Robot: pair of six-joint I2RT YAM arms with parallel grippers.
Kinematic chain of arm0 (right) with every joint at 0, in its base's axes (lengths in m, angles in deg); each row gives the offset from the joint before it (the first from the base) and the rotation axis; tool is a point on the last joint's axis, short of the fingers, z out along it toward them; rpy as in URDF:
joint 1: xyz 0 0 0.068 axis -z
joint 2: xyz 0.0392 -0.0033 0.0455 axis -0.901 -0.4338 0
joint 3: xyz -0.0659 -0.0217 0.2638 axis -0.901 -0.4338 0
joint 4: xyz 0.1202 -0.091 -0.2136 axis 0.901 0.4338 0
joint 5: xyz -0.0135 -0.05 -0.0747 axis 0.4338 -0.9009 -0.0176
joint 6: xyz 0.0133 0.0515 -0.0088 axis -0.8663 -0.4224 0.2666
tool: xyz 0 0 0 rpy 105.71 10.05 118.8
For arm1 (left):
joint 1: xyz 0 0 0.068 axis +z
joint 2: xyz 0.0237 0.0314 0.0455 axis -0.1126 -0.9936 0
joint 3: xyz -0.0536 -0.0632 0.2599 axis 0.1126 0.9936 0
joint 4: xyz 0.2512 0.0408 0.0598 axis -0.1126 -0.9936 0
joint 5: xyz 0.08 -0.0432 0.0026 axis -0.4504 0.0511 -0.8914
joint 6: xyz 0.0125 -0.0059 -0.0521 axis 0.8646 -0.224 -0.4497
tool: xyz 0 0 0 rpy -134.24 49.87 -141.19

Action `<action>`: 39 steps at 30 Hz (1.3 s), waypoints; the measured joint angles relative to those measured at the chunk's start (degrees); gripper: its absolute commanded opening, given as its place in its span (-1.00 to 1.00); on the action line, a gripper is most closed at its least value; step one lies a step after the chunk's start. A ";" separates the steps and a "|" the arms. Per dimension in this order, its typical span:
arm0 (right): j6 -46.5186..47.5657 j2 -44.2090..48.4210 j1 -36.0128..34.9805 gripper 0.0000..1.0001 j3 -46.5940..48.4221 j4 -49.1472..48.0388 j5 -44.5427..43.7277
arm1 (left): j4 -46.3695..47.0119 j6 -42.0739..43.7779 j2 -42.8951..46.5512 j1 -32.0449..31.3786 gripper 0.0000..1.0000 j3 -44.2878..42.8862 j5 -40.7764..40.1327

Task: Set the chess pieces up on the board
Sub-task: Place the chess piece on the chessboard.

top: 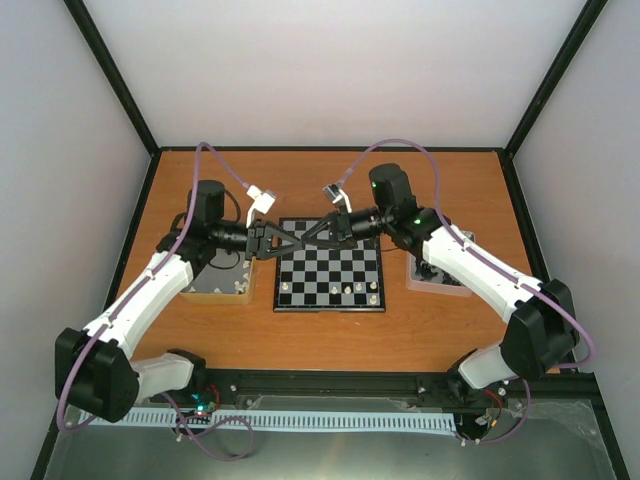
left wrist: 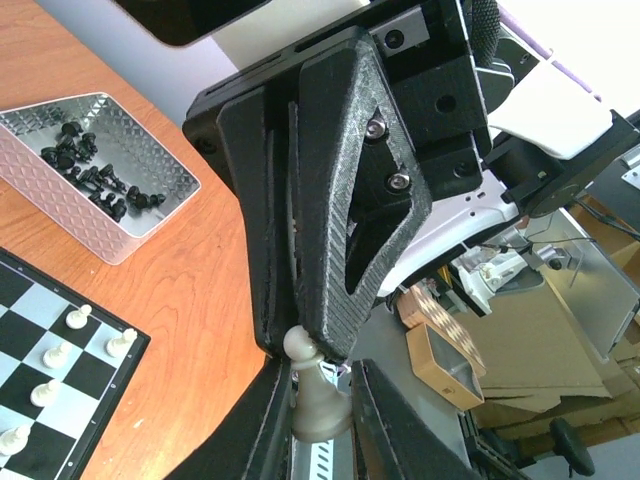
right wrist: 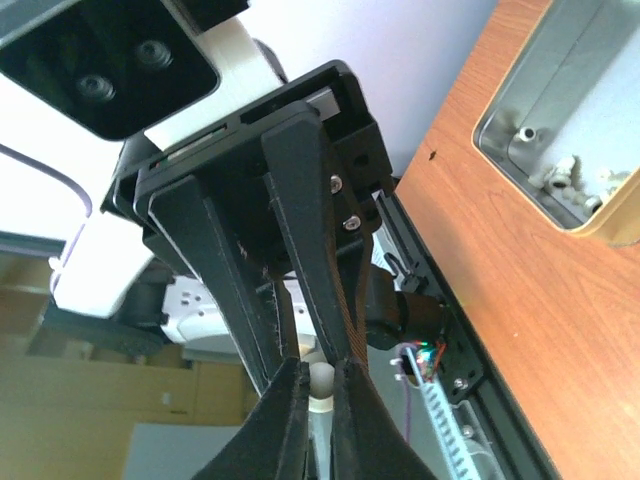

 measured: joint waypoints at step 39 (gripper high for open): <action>27.58 -5.33 -26.08 -0.94 -14.84 4.83 -74.64 | -17.90 -4.81 25.81 3.93 0.50 5.66 -65.07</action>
